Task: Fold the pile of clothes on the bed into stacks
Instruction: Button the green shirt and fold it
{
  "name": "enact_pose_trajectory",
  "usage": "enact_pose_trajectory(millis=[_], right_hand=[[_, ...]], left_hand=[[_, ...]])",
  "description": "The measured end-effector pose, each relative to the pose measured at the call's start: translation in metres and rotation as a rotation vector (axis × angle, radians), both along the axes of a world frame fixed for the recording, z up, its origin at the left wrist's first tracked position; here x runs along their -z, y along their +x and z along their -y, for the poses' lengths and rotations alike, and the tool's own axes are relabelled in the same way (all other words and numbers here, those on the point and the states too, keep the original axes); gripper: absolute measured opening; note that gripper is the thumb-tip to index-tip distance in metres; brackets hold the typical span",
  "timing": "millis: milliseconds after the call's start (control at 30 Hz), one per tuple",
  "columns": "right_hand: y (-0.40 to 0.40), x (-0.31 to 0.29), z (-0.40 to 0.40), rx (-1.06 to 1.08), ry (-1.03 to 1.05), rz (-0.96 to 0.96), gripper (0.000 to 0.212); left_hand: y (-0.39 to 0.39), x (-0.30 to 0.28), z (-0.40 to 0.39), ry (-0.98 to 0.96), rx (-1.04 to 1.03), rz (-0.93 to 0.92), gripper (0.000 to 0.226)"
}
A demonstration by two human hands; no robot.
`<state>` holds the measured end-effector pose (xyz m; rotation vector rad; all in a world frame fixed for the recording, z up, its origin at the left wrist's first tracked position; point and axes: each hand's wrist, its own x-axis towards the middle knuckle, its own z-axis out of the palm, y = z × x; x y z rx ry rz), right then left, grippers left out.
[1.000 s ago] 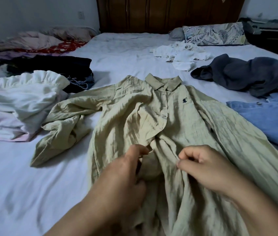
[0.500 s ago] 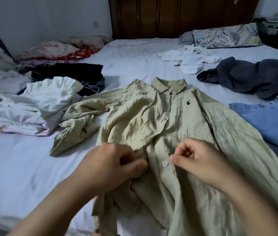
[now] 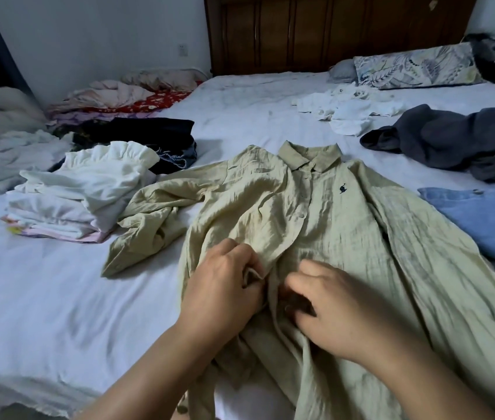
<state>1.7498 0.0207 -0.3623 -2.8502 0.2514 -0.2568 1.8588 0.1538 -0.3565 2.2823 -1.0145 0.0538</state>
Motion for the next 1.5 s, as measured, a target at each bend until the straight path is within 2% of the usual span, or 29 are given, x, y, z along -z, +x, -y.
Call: enact_pose_trajectory(millis=[100,200,233,367,467,567,667,767,833,933,1000,1033,1100,1167,1300,1500], right_hand=[[0.002,0.000,0.001,0.002,0.053,-0.073,0.018],[0.003,0.002,0.003,0.039,0.093,-0.029,0.016],[0.003,0.003,0.003,0.048,0.123,0.016,0.017],[0.005,0.003,0.007,0.101,0.270,0.232,0.014],[0.008,-0.004,0.006,0.073,0.326,0.330,0.007],[0.014,-0.008,0.000,-0.029,0.405,0.324,0.006],[0.018,-0.002,-0.002,0.003,0.457,0.211,0.011],[0.017,0.006,-0.002,0.059,0.456,0.176,0.011],[0.018,0.008,-0.003,0.060,0.465,0.223,0.012],[0.019,0.014,-0.003,0.081,0.465,0.298,0.009],[0.020,0.016,-0.004,0.118,0.517,0.337,0.003],[0.020,0.017,-0.004,0.130,0.545,0.351,0.001],[0.019,0.018,-0.006,0.145,0.583,0.360,0.011],[0.018,0.019,-0.008,0.156,0.617,0.336,0.014],[0.017,0.017,-0.011,0.178,0.686,0.279,0.016],[0.014,0.015,-0.016,0.207,0.772,0.221,0.018]], left_hand=[[0.000,0.000,0.000,0.040,0.027,-0.130,0.020],[0.002,0.002,0.001,0.044,0.011,-0.225,0.047],[0.003,0.002,0.001,0.029,0.009,-0.232,0.047],[0.006,-0.001,0.002,-0.093,-0.030,-0.382,0.014],[0.008,-0.007,0.003,-0.160,-0.007,-0.550,0.019],[0.007,-0.013,0.002,-0.191,0.051,-0.741,0.032],[0.008,-0.012,-0.001,-0.239,0.064,-0.869,0.015],[0.010,-0.006,-0.005,-0.141,0.090,-0.855,0.009],[0.010,-0.004,-0.005,-0.046,0.098,-0.774,0.006],[0.009,0.001,-0.005,0.150,0.094,-0.464,0.005],[0.008,0.001,-0.006,0.161,0.061,-0.326,0.004],[0.007,0.000,-0.007,0.101,0.047,-0.325,0.006],[0.006,0.000,-0.009,-0.028,0.017,-0.381,0.013],[0.006,0.001,-0.011,-0.085,0.015,-0.458,0.014],[0.003,0.004,-0.015,-0.070,0.046,-0.529,0.013],[-0.002,0.001,-0.018,-0.051,0.070,-0.456,0.012]])
